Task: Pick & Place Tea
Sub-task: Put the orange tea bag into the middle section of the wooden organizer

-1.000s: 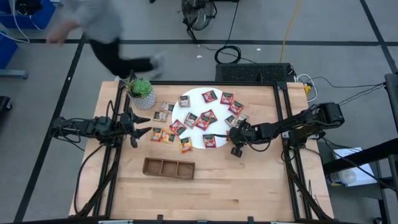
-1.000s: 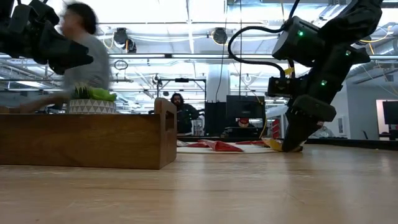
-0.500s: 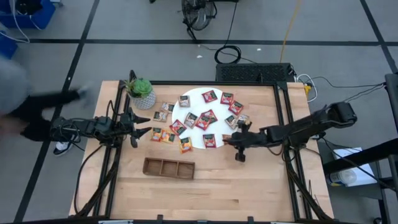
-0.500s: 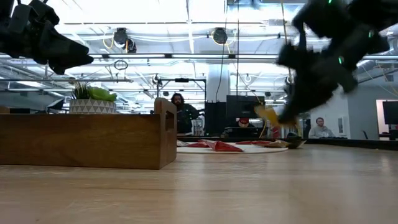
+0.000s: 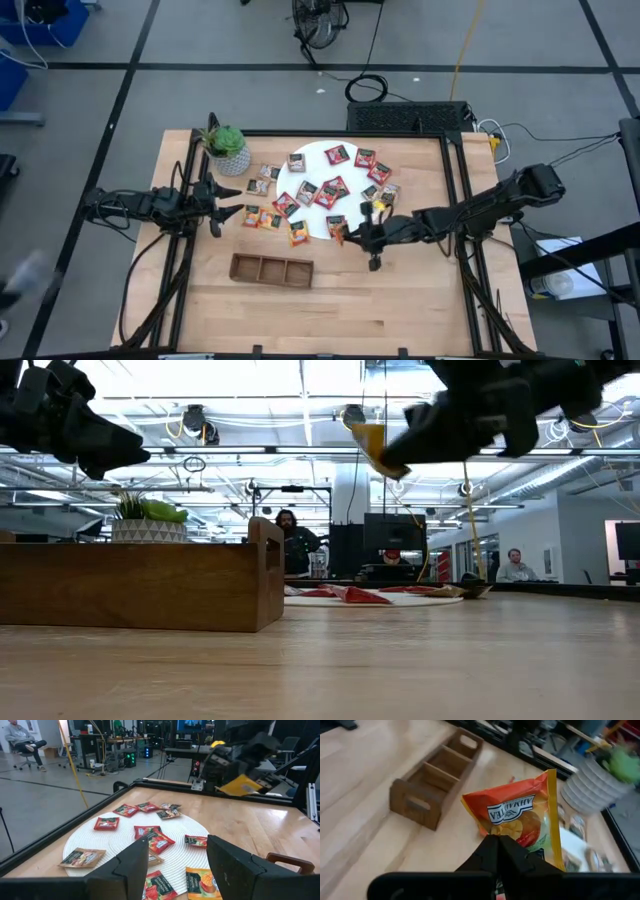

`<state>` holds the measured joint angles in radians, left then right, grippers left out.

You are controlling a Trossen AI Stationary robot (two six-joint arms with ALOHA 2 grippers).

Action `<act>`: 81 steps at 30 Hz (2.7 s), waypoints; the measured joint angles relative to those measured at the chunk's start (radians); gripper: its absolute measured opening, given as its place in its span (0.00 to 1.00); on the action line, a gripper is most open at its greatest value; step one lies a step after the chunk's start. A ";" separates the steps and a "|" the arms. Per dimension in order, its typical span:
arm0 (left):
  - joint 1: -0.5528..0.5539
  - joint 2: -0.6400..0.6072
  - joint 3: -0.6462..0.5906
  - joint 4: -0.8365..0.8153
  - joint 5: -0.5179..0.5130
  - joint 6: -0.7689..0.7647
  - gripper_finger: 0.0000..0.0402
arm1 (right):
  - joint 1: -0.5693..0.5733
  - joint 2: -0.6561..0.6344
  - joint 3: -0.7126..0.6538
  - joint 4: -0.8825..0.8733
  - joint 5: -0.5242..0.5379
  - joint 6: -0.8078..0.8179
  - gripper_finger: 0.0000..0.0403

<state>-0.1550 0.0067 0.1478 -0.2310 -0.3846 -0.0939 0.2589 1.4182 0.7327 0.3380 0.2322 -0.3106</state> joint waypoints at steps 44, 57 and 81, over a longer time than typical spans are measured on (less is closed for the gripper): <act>0.006 0.202 -0.064 0.370 -0.058 -0.516 0.50 | -0.029 0.381 0.140 0.415 0.499 -0.700 0.00; 0.096 0.988 0.292 0.568 0.330 -0.642 0.50 | -0.022 0.381 0.204 0.303 0.443 -0.853 0.00; 0.199 1.461 0.854 0.087 0.689 -0.591 0.50 | 0.050 0.381 0.267 0.116 0.452 -0.861 0.00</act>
<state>0.0439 1.4677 1.0019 -0.1443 0.3047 -0.6851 0.3088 1.7996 0.9993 0.4540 0.6838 -1.1713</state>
